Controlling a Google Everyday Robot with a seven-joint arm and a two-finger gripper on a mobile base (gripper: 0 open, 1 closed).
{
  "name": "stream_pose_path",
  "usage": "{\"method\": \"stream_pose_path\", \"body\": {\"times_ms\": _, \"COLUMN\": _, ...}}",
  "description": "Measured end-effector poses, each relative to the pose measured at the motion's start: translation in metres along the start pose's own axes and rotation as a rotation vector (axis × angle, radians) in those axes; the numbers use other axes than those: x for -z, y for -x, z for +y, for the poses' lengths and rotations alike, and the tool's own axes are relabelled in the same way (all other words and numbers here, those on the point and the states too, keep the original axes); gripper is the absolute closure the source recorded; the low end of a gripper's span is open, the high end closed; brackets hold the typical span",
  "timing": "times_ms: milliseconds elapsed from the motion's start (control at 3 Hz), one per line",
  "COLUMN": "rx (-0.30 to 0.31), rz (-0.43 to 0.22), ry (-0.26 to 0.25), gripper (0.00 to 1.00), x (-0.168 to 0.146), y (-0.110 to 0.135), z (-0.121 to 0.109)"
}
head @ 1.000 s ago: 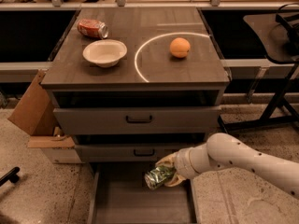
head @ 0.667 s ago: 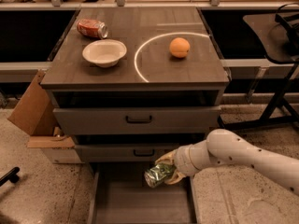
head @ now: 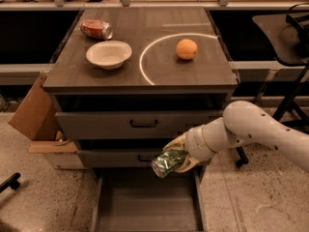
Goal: Pick green can from bottom drawer and place on counter
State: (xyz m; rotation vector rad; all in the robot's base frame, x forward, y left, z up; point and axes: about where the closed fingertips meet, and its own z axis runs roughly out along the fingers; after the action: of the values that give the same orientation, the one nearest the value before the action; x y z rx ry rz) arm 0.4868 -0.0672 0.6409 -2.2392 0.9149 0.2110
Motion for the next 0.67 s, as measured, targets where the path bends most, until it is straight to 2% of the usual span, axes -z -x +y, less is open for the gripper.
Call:
{"method": "stream_pose_path", "body": {"times_ms": 333, "rx": 0.000, "rz": 0.000, "ry": 0.000, "gripper": 1.00, "x": 0.000, "y": 0.000, "z": 0.000}}
{"method": "stream_pose_path", "body": {"times_ms": 667, "rx": 0.031, "rz": -0.002, "ry": -0.007, "gripper": 1.00, "x": 0.021, "y": 0.010, "z": -0.009}}
